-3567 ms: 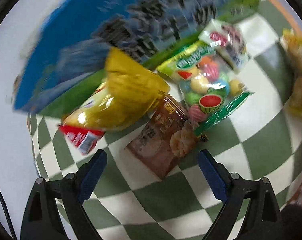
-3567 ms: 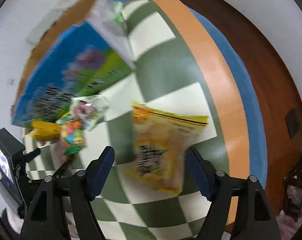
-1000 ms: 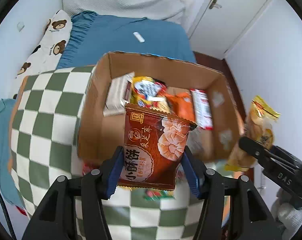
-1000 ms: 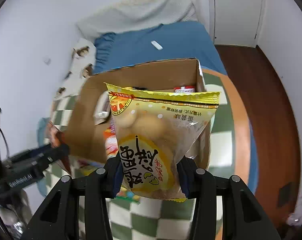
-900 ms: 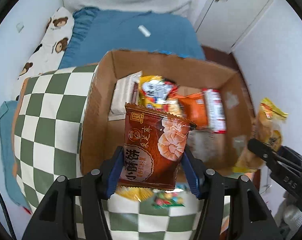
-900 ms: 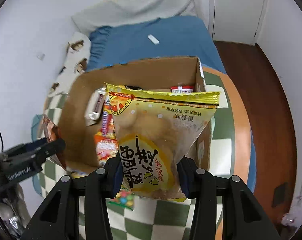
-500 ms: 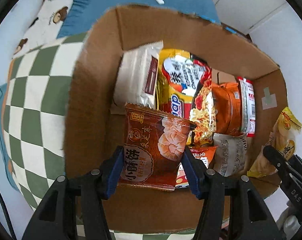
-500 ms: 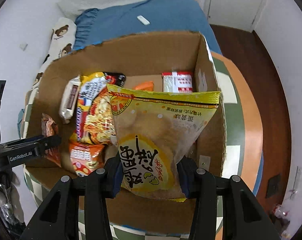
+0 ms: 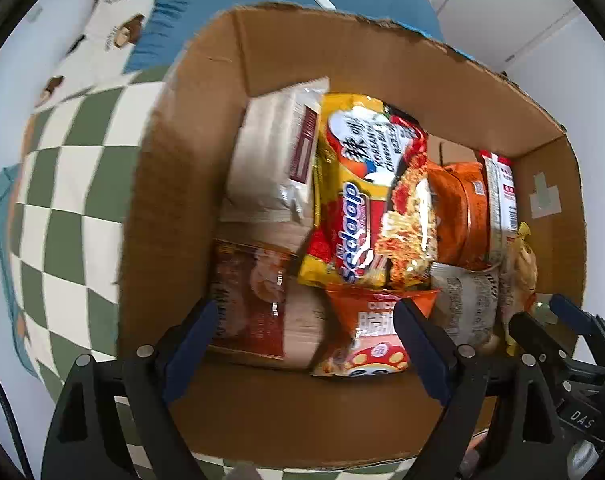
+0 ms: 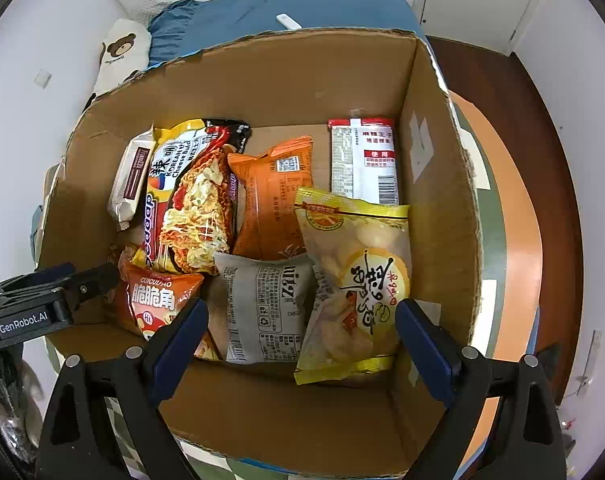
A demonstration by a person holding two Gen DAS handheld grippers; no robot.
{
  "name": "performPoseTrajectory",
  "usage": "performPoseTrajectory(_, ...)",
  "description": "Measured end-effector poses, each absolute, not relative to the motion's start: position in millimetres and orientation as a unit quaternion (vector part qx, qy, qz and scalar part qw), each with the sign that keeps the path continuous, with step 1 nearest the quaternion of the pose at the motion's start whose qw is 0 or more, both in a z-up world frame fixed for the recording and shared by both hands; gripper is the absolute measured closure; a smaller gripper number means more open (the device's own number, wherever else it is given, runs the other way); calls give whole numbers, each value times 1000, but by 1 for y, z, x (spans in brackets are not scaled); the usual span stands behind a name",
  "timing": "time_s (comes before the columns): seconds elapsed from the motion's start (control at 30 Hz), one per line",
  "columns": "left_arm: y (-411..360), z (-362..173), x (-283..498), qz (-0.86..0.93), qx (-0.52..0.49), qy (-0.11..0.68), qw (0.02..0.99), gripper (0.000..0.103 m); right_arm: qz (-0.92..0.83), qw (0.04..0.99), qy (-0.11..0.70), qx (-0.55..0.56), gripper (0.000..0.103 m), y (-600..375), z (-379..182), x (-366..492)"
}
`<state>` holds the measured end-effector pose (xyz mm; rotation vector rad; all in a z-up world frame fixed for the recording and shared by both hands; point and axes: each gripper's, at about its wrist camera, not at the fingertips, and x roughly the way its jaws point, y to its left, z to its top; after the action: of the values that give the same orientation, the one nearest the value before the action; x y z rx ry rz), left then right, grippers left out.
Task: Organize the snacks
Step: 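Carry both packets into the box and open both tools to release them, then grasp the yellow Haidilao packet with the left tool while the right tool grasps the green bubble gum bag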
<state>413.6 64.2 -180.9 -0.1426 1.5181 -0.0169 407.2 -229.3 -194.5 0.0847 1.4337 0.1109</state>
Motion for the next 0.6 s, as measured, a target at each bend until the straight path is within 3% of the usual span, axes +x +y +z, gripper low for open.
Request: performPoseTrajectory(0.6,65,-83,332,9,-23,537,844,13,27,838,545,17,7,-219,-106,336)
